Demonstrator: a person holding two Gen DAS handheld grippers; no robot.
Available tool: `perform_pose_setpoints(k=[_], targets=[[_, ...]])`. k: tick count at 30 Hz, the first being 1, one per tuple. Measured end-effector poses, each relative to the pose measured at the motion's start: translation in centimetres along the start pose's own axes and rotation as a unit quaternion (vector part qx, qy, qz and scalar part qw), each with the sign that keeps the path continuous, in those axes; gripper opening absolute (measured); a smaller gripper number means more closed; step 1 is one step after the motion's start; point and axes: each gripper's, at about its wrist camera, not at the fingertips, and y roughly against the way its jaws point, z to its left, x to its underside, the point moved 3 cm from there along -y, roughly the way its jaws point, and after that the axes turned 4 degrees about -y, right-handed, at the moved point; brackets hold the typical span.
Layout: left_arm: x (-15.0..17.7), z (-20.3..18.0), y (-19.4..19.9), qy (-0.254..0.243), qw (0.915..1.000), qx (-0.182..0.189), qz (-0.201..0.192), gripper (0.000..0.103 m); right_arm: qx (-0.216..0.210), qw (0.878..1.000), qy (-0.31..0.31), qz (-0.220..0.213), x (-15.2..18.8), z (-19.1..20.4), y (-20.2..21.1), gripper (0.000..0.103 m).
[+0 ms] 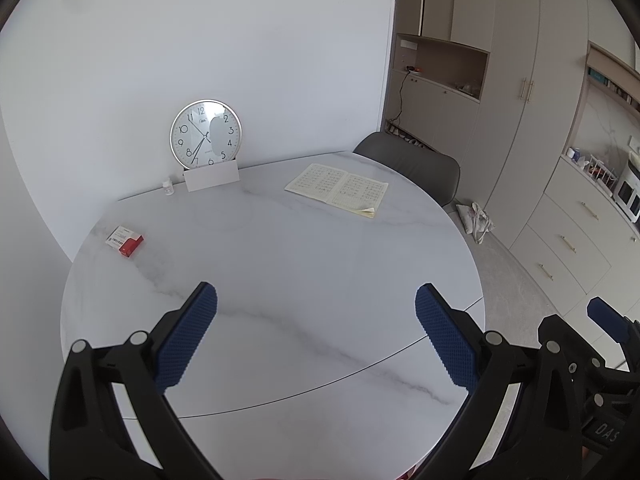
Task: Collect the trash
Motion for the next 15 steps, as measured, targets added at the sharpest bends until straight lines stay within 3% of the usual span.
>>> perform_pose_setpoints(k=[15], targets=[[0.00, 0.25, -0.10, 0.007, 0.9999, 0.000, -0.008, 0.095, 0.001, 1.000, 0.001, 0.001, 0.11, 0.08, 0.01, 0.101]])
